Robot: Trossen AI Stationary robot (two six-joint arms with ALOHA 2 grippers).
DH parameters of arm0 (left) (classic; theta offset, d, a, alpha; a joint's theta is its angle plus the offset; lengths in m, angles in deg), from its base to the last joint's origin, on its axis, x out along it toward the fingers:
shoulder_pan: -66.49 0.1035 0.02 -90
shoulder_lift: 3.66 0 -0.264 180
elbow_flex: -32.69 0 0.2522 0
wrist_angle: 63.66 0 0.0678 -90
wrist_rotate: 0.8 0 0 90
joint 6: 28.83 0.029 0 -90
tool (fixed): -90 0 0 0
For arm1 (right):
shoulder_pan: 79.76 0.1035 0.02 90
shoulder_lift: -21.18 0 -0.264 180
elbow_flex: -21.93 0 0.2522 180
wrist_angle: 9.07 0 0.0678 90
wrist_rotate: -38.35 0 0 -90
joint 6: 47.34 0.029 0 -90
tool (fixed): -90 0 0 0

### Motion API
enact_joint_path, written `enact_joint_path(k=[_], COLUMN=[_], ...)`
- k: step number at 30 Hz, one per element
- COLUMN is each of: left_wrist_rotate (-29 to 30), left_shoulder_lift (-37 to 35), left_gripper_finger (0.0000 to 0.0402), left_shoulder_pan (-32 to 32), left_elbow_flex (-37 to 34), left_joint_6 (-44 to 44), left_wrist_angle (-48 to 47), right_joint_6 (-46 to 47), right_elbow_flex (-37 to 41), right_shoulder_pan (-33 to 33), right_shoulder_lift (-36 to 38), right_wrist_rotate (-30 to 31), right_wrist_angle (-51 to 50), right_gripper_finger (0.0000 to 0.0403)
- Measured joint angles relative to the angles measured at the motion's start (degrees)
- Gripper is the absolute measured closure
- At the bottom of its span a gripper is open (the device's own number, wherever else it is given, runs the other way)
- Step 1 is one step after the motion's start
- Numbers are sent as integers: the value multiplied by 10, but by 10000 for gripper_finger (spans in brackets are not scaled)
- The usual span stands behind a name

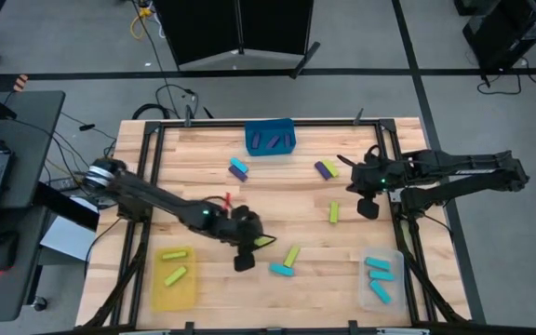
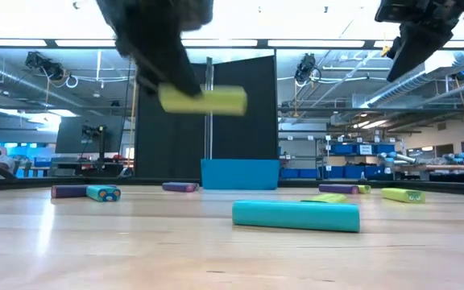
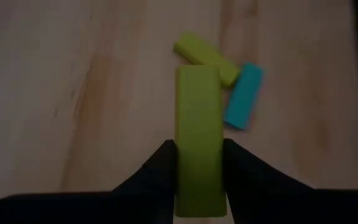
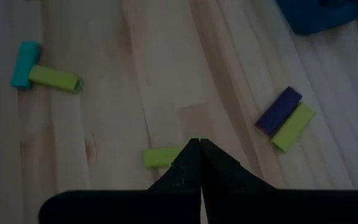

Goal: Sort blocks
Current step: Put the yellow green block into the yellow bin

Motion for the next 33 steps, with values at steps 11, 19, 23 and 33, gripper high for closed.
enact_joint_path(k=[11, 19, 23, 33], left_wrist_rotate=[120, 108, 102, 123], left_shoulder_lift=[-135, -145, -145, -146], left_gripper_finger=[296, 296, 296, 296], left_shoulder_pan=[-160, -329, -388, -444], left_elbow_flex=[0, 9, 12, -101], left_joint_6=[-272, -413, -456, -611], left_wrist_angle=[-164, -256, -338, -305], right_joint_6=[17, 17, 23, 55], right_elbow_flex=[0, 0, 0, 0], right_shoulder_pan=[-17, -55, -71, -79], right_shoulder_lift=[-3, -19, -31, -62], right_wrist_rotate=[1, 1, 1, -10], right_wrist_angle=[66, 93, 113, 137], right_gripper_finger=[396, 396, 396, 396])
